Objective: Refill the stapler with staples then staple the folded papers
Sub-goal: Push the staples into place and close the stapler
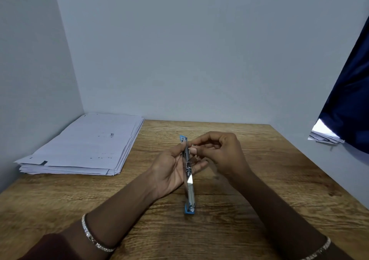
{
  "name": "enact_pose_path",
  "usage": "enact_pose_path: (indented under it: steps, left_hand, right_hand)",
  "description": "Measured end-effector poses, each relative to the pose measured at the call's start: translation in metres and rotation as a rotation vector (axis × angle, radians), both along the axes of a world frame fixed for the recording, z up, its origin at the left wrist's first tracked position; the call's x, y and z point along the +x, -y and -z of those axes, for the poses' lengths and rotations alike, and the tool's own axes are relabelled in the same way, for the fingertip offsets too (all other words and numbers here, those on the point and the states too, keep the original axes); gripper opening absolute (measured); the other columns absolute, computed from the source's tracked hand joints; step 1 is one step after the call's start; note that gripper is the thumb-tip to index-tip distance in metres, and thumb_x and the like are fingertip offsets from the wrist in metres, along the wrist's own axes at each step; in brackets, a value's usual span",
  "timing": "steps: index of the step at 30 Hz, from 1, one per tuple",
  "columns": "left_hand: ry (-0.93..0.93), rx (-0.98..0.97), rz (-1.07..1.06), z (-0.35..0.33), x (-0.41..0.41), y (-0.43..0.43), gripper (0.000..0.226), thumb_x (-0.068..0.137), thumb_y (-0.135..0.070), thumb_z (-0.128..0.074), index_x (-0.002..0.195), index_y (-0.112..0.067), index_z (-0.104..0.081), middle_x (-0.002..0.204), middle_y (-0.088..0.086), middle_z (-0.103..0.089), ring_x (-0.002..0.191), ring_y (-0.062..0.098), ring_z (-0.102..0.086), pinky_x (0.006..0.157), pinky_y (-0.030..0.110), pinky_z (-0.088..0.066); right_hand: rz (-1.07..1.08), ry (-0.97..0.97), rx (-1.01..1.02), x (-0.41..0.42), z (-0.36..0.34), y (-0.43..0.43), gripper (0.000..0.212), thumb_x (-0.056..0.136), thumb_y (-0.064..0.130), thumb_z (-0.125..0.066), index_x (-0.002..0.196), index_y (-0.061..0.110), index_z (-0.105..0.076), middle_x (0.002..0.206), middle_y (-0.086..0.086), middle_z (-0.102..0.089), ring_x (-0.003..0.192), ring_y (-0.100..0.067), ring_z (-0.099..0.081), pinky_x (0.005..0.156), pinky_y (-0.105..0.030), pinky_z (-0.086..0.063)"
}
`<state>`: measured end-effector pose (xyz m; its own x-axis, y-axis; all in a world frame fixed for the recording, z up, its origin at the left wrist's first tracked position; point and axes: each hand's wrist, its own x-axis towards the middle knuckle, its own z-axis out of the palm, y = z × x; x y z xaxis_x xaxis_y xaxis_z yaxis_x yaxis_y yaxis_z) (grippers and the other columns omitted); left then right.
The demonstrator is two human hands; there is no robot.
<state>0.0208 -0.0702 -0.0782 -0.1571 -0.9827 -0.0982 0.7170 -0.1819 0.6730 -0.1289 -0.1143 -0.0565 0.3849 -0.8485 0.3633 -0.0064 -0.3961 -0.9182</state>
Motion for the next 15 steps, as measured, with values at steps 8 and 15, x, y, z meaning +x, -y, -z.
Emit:
enact_pose_path:
  steps: [8, 15]
  left_hand:
    - [-0.003, 0.004, 0.034, -0.002, -0.005, -0.004, 0.047, 0.107, -0.023, -0.035, 0.140, 0.010, -0.045, 0.137, 0.033, -0.057, 0.136, 0.037, -0.049, 0.116, 0.057, -0.034]
    - [0.016, 0.056, 0.081, -0.002, -0.012, -0.009, 0.047, 0.107, -0.022, -0.034, 0.134, 0.012, -0.053, 0.108, 0.029, -0.065, 0.116, 0.038, -0.058, 0.109, 0.054, -0.041]
  right_hand:
    - [-0.107, 0.008, 0.253, 0.002, 0.000, 0.003, 0.019, 0.065, -0.007, -0.085, 0.081, 0.001, -0.080, 0.086, -0.015, -0.079, 0.077, -0.023, -0.077, 0.065, -0.028, -0.061]
    - [-0.111, -0.052, 0.548, -0.003, -0.006, 0.005, 0.016, 0.062, -0.015, -0.082, 0.070, -0.001, -0.079, 0.075, -0.020, -0.076, 0.059, -0.024, -0.074, 0.054, -0.031, -0.061]
